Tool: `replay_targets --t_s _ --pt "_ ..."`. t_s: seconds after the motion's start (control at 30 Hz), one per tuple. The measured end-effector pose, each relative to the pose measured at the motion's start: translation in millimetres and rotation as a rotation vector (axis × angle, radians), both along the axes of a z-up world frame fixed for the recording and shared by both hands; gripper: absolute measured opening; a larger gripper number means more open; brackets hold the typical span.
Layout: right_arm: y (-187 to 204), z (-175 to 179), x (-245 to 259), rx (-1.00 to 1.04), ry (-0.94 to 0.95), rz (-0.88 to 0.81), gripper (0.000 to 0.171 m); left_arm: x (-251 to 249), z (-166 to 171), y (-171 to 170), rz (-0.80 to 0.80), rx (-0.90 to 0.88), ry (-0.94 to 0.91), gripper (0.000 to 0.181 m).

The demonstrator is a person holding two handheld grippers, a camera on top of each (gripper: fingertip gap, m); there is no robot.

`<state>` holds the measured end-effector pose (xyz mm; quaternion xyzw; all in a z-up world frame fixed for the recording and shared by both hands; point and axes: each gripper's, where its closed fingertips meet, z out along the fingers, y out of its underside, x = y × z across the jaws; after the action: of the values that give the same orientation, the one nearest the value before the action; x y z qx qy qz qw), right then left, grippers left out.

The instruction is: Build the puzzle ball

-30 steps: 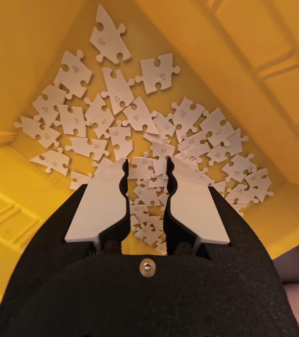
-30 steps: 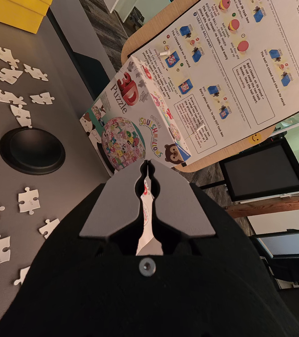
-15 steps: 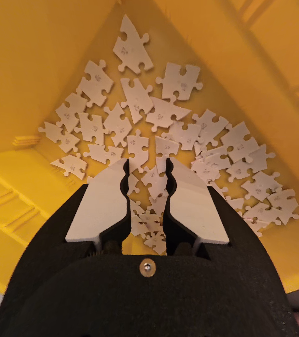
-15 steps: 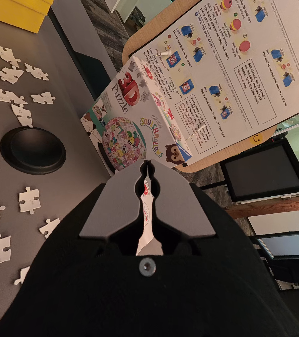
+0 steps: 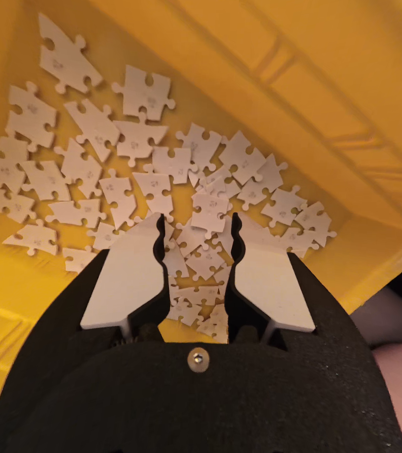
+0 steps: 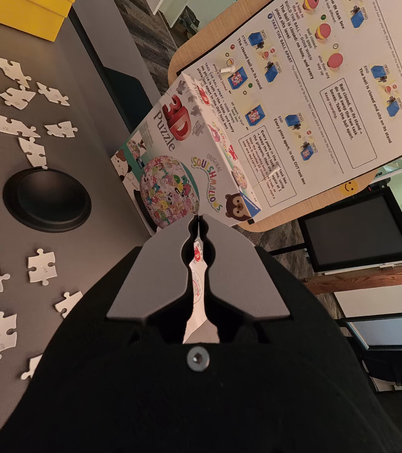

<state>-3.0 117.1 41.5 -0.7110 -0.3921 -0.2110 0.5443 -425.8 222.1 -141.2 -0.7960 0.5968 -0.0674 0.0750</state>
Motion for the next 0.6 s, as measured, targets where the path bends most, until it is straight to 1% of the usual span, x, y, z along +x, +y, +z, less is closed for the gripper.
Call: replay_targets --t_s 0.13,0.27,0.37,0.6 --pt "0.4 -1.5 1.0 -0.006 -0.002 -0.002 0.001 -3.3 -6.9 -2.4 -0.022 -0.005 0.044 0.051" --pt "0.4 -1.8 0.5 -0.008 -0.003 -0.001 0.001 -0.5 -5.4 -0.5 -0.022 0.009 0.036 0.04" --pt "0.2 -2.0 -0.1 -0.009 -0.007 0.0 0.001 -0.5 -4.5 0.8 -0.017 0.016 0.033 0.039" --pt "0.7 -2.9 -0.1 -0.01 -0.009 0.0 0.001 0.1 2.4 2.9 0.002 0.027 0.001 0.027"
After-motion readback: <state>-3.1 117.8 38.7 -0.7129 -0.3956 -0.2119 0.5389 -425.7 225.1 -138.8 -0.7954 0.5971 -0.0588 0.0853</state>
